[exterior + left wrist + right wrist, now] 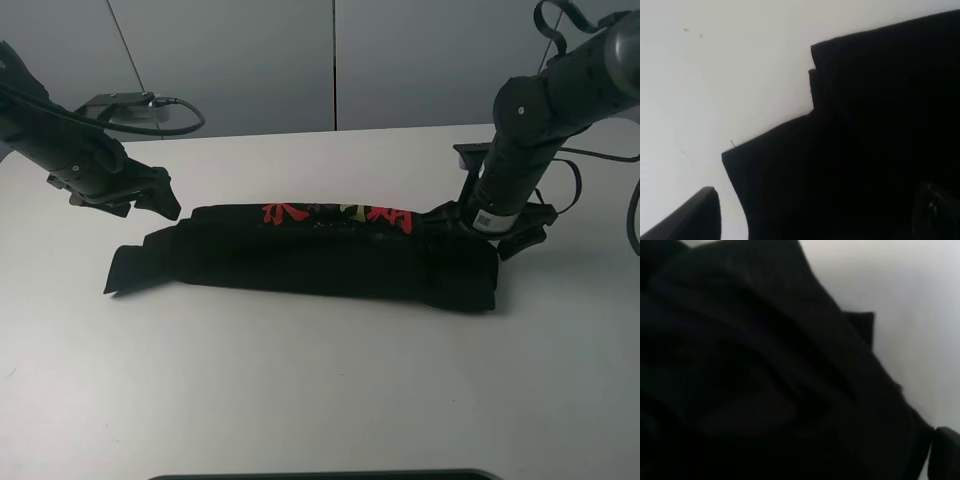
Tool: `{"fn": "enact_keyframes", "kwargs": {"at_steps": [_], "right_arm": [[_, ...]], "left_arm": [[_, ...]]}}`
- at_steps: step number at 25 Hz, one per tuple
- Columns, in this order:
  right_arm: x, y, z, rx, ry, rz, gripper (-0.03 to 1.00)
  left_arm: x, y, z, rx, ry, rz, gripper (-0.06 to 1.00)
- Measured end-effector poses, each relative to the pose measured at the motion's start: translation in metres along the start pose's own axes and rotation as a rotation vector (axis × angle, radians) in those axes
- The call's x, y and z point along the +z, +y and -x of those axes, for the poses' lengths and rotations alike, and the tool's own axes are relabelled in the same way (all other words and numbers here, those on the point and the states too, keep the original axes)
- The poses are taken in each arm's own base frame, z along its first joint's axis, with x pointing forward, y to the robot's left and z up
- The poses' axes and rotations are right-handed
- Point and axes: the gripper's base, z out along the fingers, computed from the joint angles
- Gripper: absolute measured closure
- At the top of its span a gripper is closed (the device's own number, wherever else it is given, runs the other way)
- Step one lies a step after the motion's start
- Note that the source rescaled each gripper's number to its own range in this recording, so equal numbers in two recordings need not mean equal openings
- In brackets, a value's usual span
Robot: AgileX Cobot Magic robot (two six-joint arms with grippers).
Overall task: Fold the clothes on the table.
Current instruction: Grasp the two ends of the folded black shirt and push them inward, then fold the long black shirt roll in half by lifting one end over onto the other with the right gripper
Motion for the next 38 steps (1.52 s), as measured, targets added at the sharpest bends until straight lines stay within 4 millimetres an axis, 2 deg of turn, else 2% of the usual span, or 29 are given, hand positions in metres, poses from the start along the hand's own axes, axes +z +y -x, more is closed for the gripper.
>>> {"fn": "enact_keyframes", "kwargs": {"at_steps": [11,12,14,19,26,29,32,38], "right_arm": [[0.003,0.002,0.001,-0.005,-0.016,0.019,-0.03],[0.004,0.001,0.0,-0.006,-0.025,0.021,0.0],[0.005,0.001,-0.001,-0.011,-0.049,0.027,0.17],[0.007,0.002,-0.002,-0.022,-0.063,0.046,0.8],[0.005,0.002,-0.003,-0.028,-0.076,0.048,0.8],[-0.002,-0.001,-0.005,-0.065,-0.071,0.018,0.8],[-0.018,-0.012,-0.006,-0.06,-0.081,-0.013,0.8],[-0.066,-0.05,0.0,-0.003,-0.101,-0.073,0.8]], "left_arm": [[0.0,0.0,0.0,0.003,0.002,-0.001,-0.05],[0.0,0.0,0.0,0.006,0.004,-0.001,-0.05],[0.0,0.0,-0.001,0.007,0.008,-0.003,-0.05],[0.0,-0.001,-0.001,0.007,0.015,-0.006,-0.05],[0.0,-0.001,-0.001,0.006,0.014,-0.006,-0.05],[0.0,-0.001,-0.001,0.006,0.014,-0.006,-0.05],[0.0,-0.001,-0.001,0.006,0.014,-0.006,-0.05],[0.0,-0.001,-0.001,0.006,0.014,-0.006,-0.05]]}}
